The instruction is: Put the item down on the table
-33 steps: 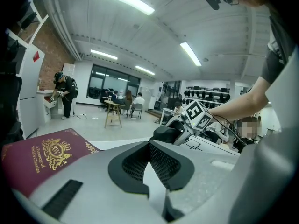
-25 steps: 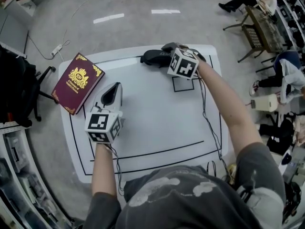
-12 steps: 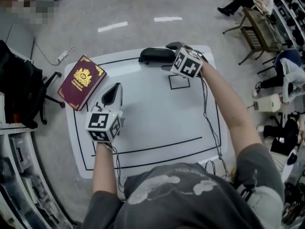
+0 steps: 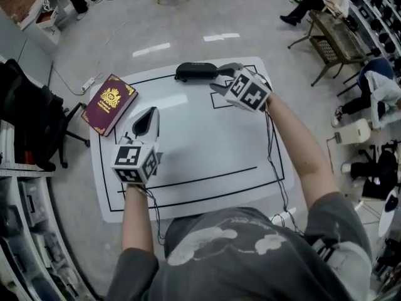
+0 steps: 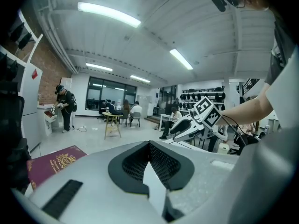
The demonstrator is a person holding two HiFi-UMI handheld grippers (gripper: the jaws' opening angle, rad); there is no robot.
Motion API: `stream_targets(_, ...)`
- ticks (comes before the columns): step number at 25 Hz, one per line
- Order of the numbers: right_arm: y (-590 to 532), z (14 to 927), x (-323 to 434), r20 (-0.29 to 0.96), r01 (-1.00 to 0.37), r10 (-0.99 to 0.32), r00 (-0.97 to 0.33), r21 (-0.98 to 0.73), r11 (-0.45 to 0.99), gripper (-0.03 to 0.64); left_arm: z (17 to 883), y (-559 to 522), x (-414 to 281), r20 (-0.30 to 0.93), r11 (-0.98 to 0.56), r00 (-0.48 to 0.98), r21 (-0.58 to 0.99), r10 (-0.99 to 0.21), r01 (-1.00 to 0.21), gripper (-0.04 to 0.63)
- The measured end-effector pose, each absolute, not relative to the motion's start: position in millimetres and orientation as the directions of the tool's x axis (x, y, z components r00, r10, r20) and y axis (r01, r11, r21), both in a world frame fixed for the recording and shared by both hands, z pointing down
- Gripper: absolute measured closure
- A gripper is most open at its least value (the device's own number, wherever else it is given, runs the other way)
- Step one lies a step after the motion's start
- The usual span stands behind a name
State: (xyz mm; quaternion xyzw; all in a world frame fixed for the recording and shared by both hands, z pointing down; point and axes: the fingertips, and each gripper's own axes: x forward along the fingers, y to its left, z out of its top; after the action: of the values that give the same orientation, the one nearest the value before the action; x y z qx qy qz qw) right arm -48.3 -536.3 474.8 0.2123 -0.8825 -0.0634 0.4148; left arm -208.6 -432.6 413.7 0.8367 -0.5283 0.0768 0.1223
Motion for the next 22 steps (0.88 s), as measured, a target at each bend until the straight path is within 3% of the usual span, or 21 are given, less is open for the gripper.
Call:
stream_targets(3, -520, 463, -39, 0.632, -0.369, -0.514, -0.580, 0.359, 0.857, 0.617, 405, -412, -197, 0.244, -0.412, 0.429, 0.119, -0.870, -0.903, 0.594)
stream_targets(11, -448, 435, -20, 0.512, -0.468, -0.571, -0.642, 0.328, 0.821, 0.618, 395, -353, -170, 0.226, -0.393, 0.409, 0.117, -0.884, -0.912, 0.594)
stream_targets(18, -386, 389, 4, 0.356, -0.609, -0.598, -0.718, 0.096, 0.788, 0.618, 389, -303, -141, 0.203, -0.380, 0.398, 0.122, -0.895, -0.917, 0.594)
stream_targets(22, -348, 364, 20, 0.279, -0.630, -0.622, -0.732, 0.072, 0.774, 0.618, 384, -274, -124, 0.184, -0.378, 0.395, 0.123, -0.900, -0.918, 0.594)
